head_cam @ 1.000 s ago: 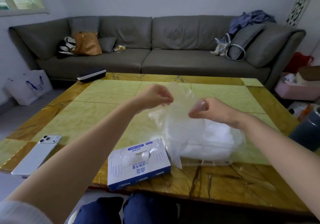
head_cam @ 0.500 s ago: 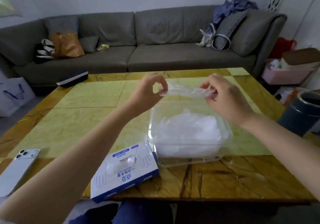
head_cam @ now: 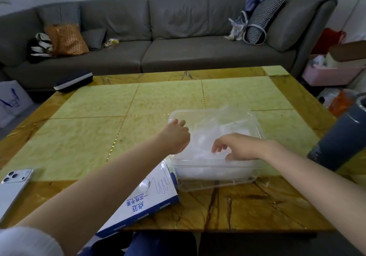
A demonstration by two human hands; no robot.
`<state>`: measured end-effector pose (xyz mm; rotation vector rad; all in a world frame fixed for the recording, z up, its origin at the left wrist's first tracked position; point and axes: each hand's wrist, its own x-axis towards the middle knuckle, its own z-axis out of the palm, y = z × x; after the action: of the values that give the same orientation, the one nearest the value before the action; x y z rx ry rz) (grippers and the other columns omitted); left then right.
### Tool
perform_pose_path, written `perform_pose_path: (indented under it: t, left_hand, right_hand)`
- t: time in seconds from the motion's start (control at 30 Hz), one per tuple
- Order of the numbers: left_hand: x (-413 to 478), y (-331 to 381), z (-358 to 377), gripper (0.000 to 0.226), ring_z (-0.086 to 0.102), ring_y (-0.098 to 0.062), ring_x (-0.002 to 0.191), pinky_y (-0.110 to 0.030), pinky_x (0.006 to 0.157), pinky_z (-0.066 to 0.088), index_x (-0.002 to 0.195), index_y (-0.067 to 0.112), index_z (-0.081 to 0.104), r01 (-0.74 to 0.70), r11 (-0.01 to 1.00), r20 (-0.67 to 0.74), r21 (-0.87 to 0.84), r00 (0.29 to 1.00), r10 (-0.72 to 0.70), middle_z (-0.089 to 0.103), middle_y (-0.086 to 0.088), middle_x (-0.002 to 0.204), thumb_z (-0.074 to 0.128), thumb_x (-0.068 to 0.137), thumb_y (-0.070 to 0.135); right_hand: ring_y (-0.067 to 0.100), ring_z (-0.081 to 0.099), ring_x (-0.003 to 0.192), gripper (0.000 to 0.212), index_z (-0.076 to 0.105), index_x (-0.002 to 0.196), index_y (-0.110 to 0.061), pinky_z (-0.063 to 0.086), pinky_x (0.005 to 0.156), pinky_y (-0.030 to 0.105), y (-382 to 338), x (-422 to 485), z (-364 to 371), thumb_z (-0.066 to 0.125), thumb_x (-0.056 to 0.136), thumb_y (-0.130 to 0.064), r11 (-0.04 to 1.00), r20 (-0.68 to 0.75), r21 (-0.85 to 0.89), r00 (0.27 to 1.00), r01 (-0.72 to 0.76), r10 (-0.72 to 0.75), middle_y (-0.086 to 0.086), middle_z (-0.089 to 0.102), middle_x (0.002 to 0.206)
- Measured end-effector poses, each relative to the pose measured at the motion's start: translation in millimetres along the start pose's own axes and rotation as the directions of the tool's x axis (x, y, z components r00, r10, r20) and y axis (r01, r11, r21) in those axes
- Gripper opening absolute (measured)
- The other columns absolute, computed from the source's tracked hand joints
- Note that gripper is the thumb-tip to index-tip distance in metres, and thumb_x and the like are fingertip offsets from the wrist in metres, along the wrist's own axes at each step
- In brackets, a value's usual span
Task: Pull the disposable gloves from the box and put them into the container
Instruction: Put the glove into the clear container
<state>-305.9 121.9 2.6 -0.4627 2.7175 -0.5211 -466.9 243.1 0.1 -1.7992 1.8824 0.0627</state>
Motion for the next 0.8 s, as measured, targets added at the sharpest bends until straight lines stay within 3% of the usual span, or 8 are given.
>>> perform_pose_path:
  t: [0.1, 0.2, 0.27, 0.37, 0.47, 0.57, 0.8]
  left_hand:
    - [10.5, 1.8, -3.3, 0.022, 0.043, -0.021, 0.113, -0.030, 0.090, 0.030, 0.104, 0.015, 0.065, 0.012, 0.999, 0.064, 0.046, 0.998, -0.015, 0.060, -0.001, 0.114, 0.045, 0.095, 0.012]
    - [20.5, 10.1, -8.0, 0.024, 0.048, -0.024, 0.110, -0.030, 0.083, 0.034, 0.112, 0.010, 0.058, 0.066, 0.997, -0.035, -0.037, 0.997, -0.067, 0.055, -0.007, 0.115, 0.041, 0.095, 0.010]
    - [25.4, 19.0, -6.5, 0.029, 0.048, -0.026, 0.112, -0.031, 0.081, 0.036, 0.122, 0.010, 0.051, 0.096, 0.985, -0.023, -0.146, 0.995, -0.101, 0.050, -0.009, 0.121, 0.045, 0.094, 0.017]
    - [30.3, 28.8, 1.8, 0.056, 0.043, -0.028, 0.120, -0.034, 0.093, 0.037, 0.136, 0.012, 0.038, 0.102, 0.984, 0.129, -0.147, 0.988, -0.083, 0.041, -0.010, 0.132, 0.051, 0.092, 0.044]
    - [35.4, 32.8, 10.5, 0.058, 0.040, -0.030, 0.123, -0.034, 0.091, 0.037, 0.139, 0.011, 0.033, 0.107, 0.985, 0.209, -0.138, 0.975, -0.076, 0.035, -0.012, 0.137, 0.052, 0.092, 0.039]
    - [39.2, 33.7, 16.8, 0.057, 0.044, -0.033, 0.119, -0.032, 0.078, 0.037, 0.139, 0.010, 0.030, 0.147, 0.965, 0.253, -0.215, 0.963, -0.091, 0.033, -0.013, 0.137, 0.055, 0.091, 0.029]
    - [34.7, 32.7, 28.7, 0.069, 0.045, -0.036, 0.121, -0.036, 0.075, 0.039, 0.145, 0.014, 0.021, 0.238, 0.924, 0.387, -0.301, 0.915, -0.109, 0.025, -0.015, 0.142, 0.059, 0.089, 0.025]
  right_hand:
    - [0.009, 0.056, 0.100, 0.038, 0.054, 0.124, -0.021, 0.047, 0.088, 0.024, -1.2, -3.1, -10.9, 0.064, 0.088, -0.014, 0.998, 0.067, 0.060, 0.997, -0.027, 0.023, -0.006, 0.059, 0.115]
    - [0.008, 0.059, 0.094, 0.023, 0.061, 0.114, -0.020, 0.048, 0.086, 0.022, -6.6, -1.4, -16.9, 0.060, 0.091, -0.016, 0.985, -0.227, 0.165, 0.974, 0.048, -0.010, -0.007, 0.063, 0.104]
    - [0.011, 0.059, 0.100, 0.022, 0.062, 0.113, -0.017, 0.046, 0.087, 0.023, -9.4, 5.2, -12.9, 0.056, 0.093, -0.013, 0.990, -0.348, 0.115, 0.937, 0.077, -0.032, -0.004, 0.063, 0.109]
    - [0.018, 0.050, 0.118, 0.042, 0.045, 0.132, -0.018, 0.039, 0.090, 0.027, -3.9, 23.4, 2.5, 0.058, 0.092, -0.019, 0.995, -0.148, -0.097, 0.989, -0.014, 0.000, -0.001, 0.046, 0.134]
    - [0.025, 0.045, 0.122, 0.063, 0.031, 0.141, -0.016, 0.040, 0.094, 0.032, 10.9, 38.4, 13.2, 0.064, 0.087, -0.018, 0.978, 0.050, -0.158, 0.988, -0.137, 0.146, 0.004, 0.033, 0.143]
    - [0.026, 0.044, 0.124, 0.067, 0.031, 0.141, -0.019, 0.039, 0.096, 0.031, 17.1, 45.0, 15.9, 0.067, 0.085, -0.016, 0.973, 0.085, -0.159, 0.979, -0.169, 0.184, 0.003, 0.027, 0.146]
    - [0.025, 0.039, 0.132, 0.076, 0.022, 0.147, -0.028, 0.041, 0.100, 0.031, 9.4, 48.9, 16.5, 0.060, 0.085, -0.007, 0.955, 0.156, -0.253, 0.968, -0.154, 0.198, 0.000, 0.022, 0.154]
